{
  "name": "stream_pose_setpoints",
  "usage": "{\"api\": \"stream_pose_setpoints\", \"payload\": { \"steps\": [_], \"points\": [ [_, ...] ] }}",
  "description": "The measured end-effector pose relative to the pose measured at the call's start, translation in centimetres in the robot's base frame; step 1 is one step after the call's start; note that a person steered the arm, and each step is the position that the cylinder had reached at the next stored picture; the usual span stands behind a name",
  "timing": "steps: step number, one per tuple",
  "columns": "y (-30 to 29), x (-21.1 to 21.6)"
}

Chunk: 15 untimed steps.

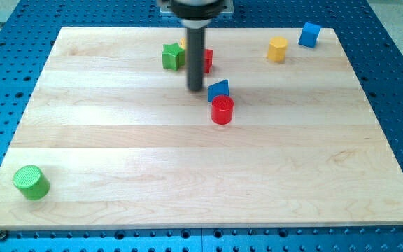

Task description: Push the green star diagonally to the green circle

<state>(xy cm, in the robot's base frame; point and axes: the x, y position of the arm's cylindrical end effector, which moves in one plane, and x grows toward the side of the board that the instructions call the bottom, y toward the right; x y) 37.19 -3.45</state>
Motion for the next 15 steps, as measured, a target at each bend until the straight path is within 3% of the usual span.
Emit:
{"api": "stream_pose_setpoints", "payload": {
  "steps": [1,3,6,7,8,9,10,11,12,13,15],
  "points": [
    [-6.2,1.2],
    [-6.2,-6.6],
    [3.0,-14.8],
    [-0.1,-12.4],
    [-4.5,-2.3],
    [-4.8,1.0],
    [-11.4,1.5],
    [-13.4,7.6],
    [-10.1,7.1],
    [-12.7,6.4],
    [-4.7,0.0]
  ]
}}
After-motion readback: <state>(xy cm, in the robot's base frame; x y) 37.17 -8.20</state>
